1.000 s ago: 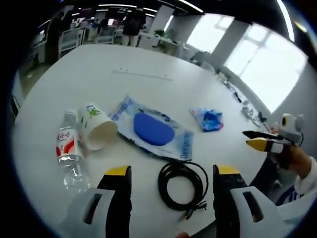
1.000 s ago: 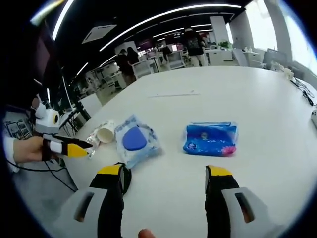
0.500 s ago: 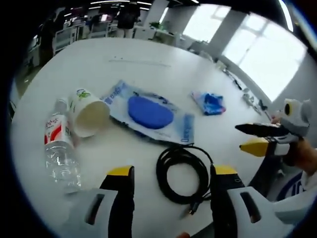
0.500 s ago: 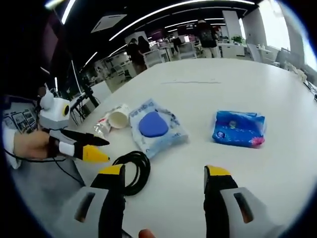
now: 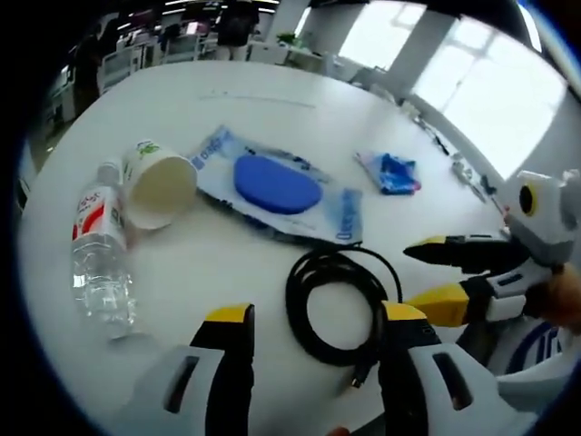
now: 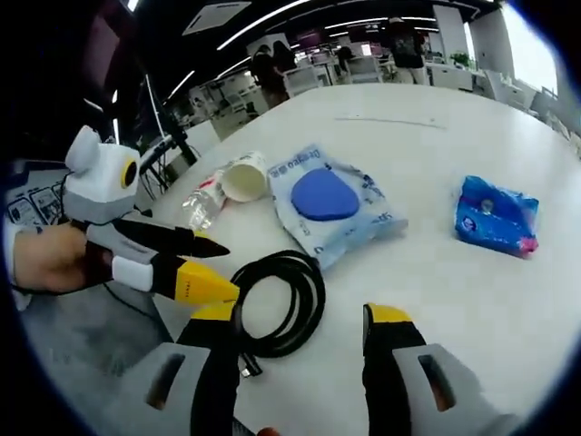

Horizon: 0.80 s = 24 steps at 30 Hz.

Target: Arrange the tabletop items into an orderly group along one side of the table until the central work area is clear of visible clutter.

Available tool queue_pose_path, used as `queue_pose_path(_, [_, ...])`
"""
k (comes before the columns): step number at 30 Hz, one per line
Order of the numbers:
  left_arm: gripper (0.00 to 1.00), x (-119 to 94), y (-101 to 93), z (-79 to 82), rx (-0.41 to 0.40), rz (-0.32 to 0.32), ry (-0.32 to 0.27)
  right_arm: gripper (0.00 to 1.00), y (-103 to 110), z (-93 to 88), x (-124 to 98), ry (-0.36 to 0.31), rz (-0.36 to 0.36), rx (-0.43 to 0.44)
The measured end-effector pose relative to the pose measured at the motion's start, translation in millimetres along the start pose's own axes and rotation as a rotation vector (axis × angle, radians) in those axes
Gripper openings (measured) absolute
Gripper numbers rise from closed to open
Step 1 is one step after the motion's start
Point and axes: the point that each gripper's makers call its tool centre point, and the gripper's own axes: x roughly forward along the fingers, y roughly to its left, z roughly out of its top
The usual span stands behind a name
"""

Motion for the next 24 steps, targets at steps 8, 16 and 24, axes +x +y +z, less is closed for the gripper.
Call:
queue_pose_path(8, [0.46, 3, 5.4, -6.6, -0.011, 0.003, 0.016, 0.42, 0, -8.5, 8, 0.027, 0.003, 0.027])
queue_pose_path(16, [0.33, 11, 0.7, -11.1, -0.079, -0.056, 0.019, 0.36, 5, -12.6, 13, 0.047, 0.017, 0.088])
queue_pose_path(24, [0.28, 15, -1.9, -11.3, -0.179, -0.085, 0.002, 0.21, 5, -21.5, 15, 0.055, 0.014, 0.145])
